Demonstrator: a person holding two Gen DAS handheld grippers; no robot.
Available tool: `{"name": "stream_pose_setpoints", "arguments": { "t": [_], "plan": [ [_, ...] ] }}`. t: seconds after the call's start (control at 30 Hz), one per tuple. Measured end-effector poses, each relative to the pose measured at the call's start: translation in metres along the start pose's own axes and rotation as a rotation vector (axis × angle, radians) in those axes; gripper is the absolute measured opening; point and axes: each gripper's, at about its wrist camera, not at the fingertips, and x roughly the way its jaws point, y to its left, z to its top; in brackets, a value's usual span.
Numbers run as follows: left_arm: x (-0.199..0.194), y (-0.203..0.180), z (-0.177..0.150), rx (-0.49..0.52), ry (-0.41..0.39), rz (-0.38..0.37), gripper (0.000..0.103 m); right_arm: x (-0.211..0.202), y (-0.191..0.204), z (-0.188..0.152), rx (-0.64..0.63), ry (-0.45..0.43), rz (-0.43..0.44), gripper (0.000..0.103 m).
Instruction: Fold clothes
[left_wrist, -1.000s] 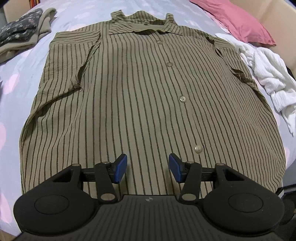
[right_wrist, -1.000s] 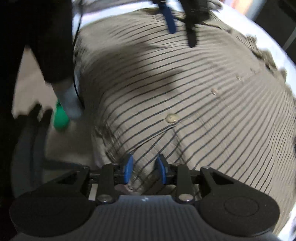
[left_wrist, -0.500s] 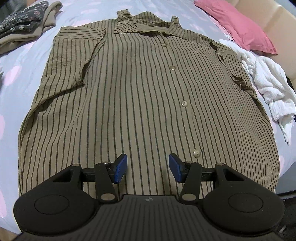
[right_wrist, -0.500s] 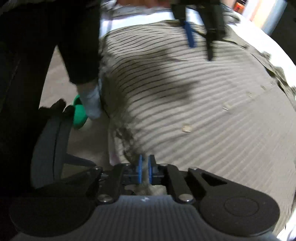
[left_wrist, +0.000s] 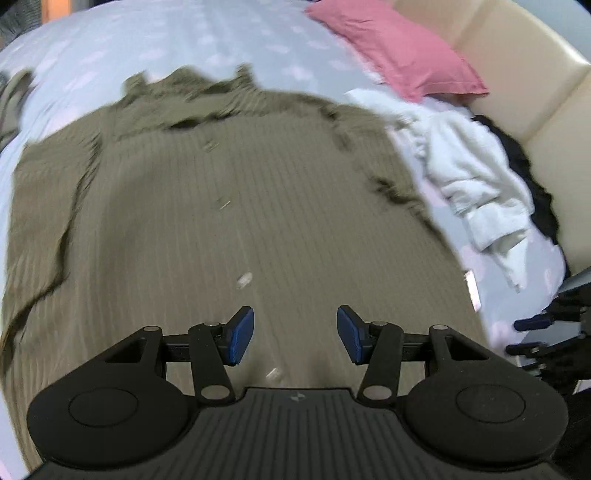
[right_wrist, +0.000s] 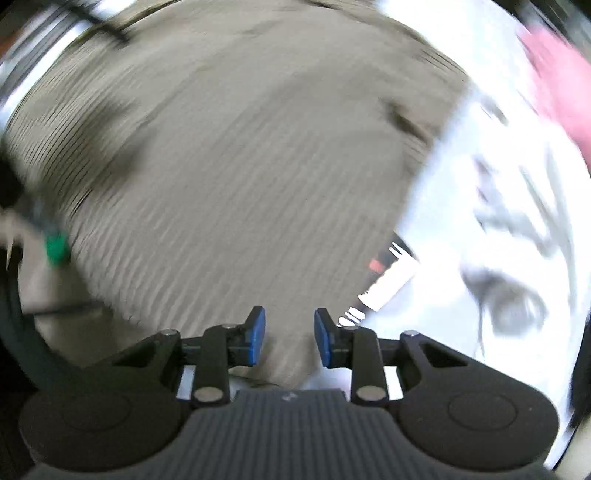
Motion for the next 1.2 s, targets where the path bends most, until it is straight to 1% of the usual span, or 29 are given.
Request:
{"name": "stream_pose_setpoints", "arguments": {
  "t": [0.1, 0.2, 0.37, 0.5, 0.63, 0.77, 0.83, 0.9, 0.97, 1.07, 1.13, 1.2],
  "plan": [
    [0.013, -0.027, 0.024, 0.019, 0.001, -0.046, 0.048, 0.007, -0.031, -0.007, 0.162, 0.025, 0.018, 0.038],
    [0.031, -0.054, 0.043, 0.064, 0.024, -0.046, 0.048, 0.021, -0.04, -0.016, 0.209, 0.067, 0.034, 0.038],
    [0.064, -0.094, 0.071, 0.117, 0.07, -0.05, 0.047, 0.037, -0.032, -0.022, 0.169, 0.134, 0.05, 0.038],
    [0.088, -0.117, 0.1, 0.132, 0.093, -0.064, 0.047, 0.05, -0.026, -0.026, 0.138, 0.187, 0.062, 0.039],
    [0.116, -0.135, 0.136, 0.104, 0.096, -0.092, 0.047, 0.063, -0.02, -0.031, 0.106, 0.24, 0.074, 0.042],
    [0.152, -0.148, 0.167, 0.095, 0.119, -0.084, 0.047, 0.075, -0.017, -0.035, 0.081, 0.281, 0.096, 0.043],
    [0.174, -0.153, 0.183, 0.089, 0.136, -0.076, 0.047, 0.082, -0.02, -0.039, 0.096, 0.293, 0.131, 0.043],
    [0.195, -0.158, 0.198, 0.083, 0.153, -0.068, 0.044, 0.09, -0.025, -0.042, 0.109, 0.317, 0.147, 0.043],
    [0.216, -0.164, 0.211, 0.086, 0.173, -0.053, 0.044, 0.094, -0.027, -0.043, 0.11, 0.331, 0.149, 0.043],
    [0.245, -0.17, 0.225, 0.099, 0.197, -0.025, 0.044, 0.093, -0.029, -0.043, 0.108, 0.321, 0.163, 0.044],
    [0.26, -0.172, 0.23, 0.096, 0.209, -0.02, 0.043, 0.092, -0.029, -0.046, 0.109, 0.311, 0.163, 0.044],
    [0.276, -0.174, 0.235, 0.093, 0.221, -0.015, 0.04, 0.092, -0.027, -0.054, 0.119, 0.303, 0.173, 0.044]
  ]
}}
